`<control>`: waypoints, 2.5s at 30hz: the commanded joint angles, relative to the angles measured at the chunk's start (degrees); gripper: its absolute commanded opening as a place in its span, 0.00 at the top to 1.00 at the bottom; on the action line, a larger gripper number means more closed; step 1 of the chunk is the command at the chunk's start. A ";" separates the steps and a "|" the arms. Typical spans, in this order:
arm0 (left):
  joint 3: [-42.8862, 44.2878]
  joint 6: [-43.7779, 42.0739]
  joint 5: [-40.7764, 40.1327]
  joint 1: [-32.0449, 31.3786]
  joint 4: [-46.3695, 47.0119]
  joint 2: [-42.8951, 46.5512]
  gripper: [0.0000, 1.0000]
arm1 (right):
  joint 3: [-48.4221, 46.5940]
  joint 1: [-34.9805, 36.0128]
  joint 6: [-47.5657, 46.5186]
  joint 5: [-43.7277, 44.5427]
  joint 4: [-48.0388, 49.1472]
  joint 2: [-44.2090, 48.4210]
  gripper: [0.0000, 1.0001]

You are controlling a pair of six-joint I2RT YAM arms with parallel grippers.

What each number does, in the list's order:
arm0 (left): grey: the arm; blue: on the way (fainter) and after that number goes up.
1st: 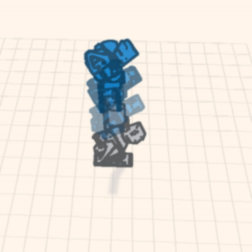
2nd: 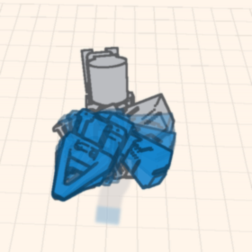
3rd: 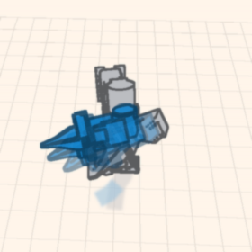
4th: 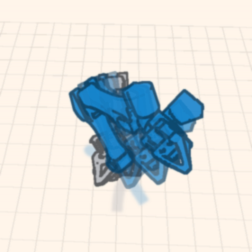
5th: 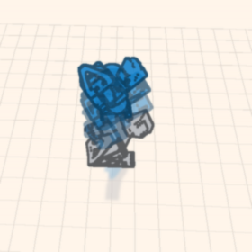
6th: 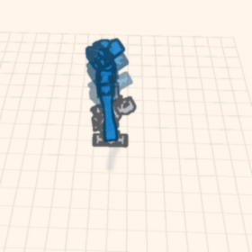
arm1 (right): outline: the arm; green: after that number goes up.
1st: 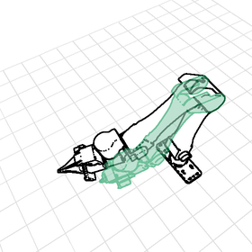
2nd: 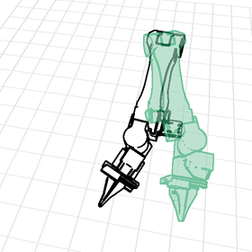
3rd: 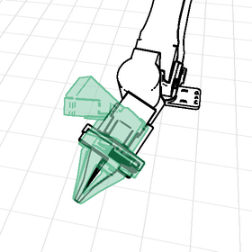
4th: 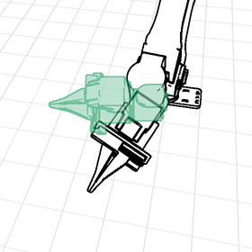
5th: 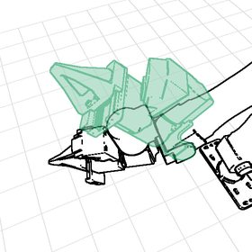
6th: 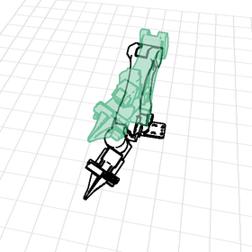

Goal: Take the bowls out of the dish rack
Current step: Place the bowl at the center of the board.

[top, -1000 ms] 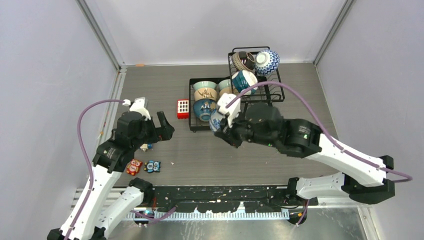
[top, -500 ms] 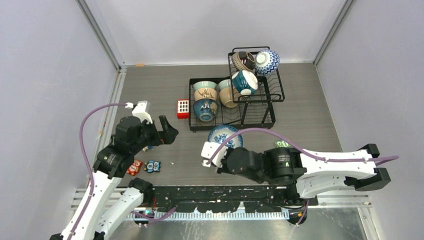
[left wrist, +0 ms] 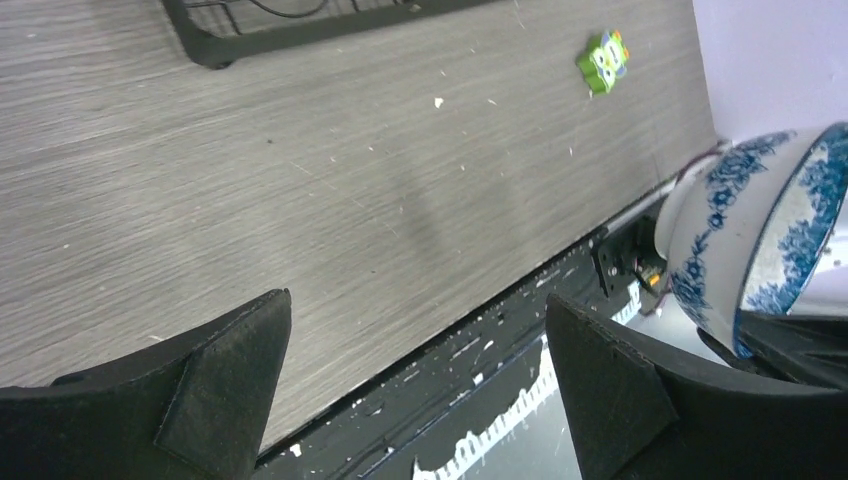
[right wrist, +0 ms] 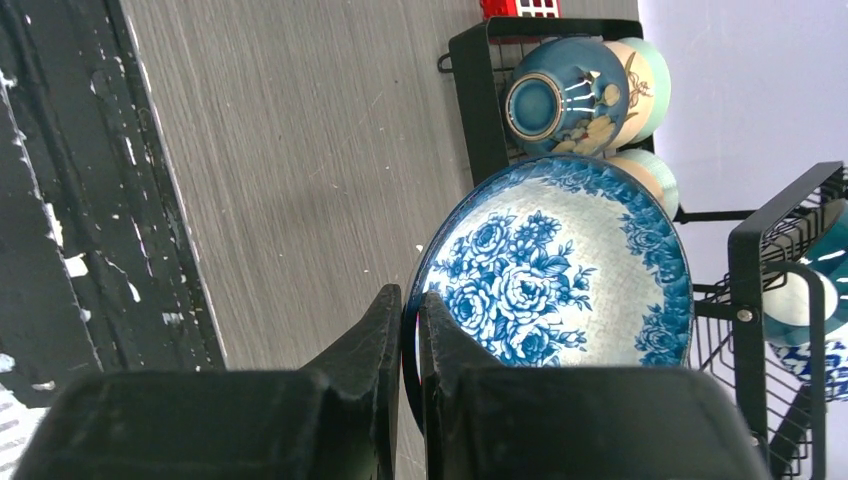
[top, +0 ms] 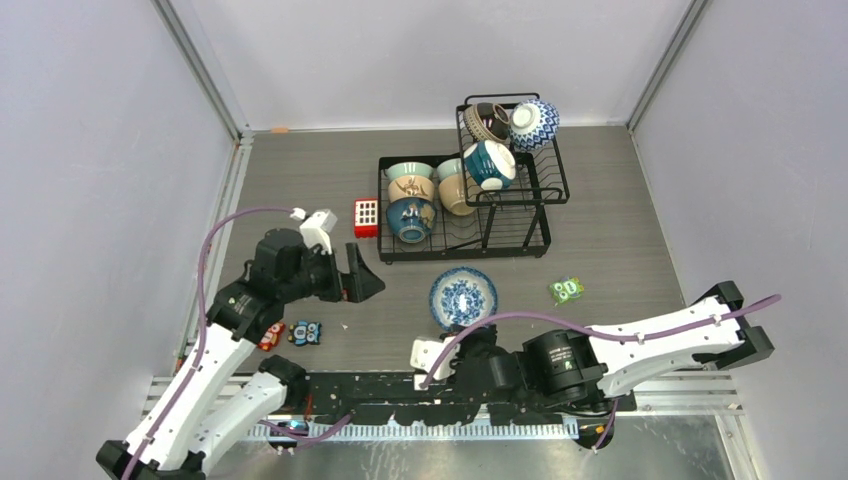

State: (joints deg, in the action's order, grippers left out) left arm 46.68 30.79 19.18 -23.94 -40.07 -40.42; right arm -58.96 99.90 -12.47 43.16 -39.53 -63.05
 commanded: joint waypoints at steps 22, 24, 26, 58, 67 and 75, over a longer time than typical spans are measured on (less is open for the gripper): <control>19.82 -9.25 -29.98 -38.02 -6.56 -17.20 0.08 | -5.29 3.69 -2.69 -4.52 -4.10 -8.10 0.99; 20.43 -9.70 -30.54 -39.14 -6.91 -18.70 0.08 | -5.99 3.70 -2.60 -4.31 -4.51 -8.20 0.99; 20.88 -9.86 -30.87 -39.32 -6.82 -19.94 0.08 | -6.77 3.84 -2.27 -4.41 -4.93 -8.51 0.99; 21.09 -8.29 -26.85 -42.31 -5.54 -27.49 0.62 | -5.91 5.39 -3.15 -1.99 -3.17 -7.96 0.99; 18.88 -6.80 -24.13 -42.30 -3.87 -27.58 1.00 | -6.35 5.40 -2.60 -2.17 -3.49 -8.52 0.98; 16.71 -2.11 -33.40 -42.20 -3.35 -24.08 1.00 | -15.10 5.50 7.88 -5.27 -4.40 -10.02 0.22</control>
State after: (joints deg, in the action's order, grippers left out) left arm 63.35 25.91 -7.88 -66.37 -44.64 -67.61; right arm -67.79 104.95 -10.96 37.82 -46.39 -73.76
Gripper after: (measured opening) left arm 0.048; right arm 0.626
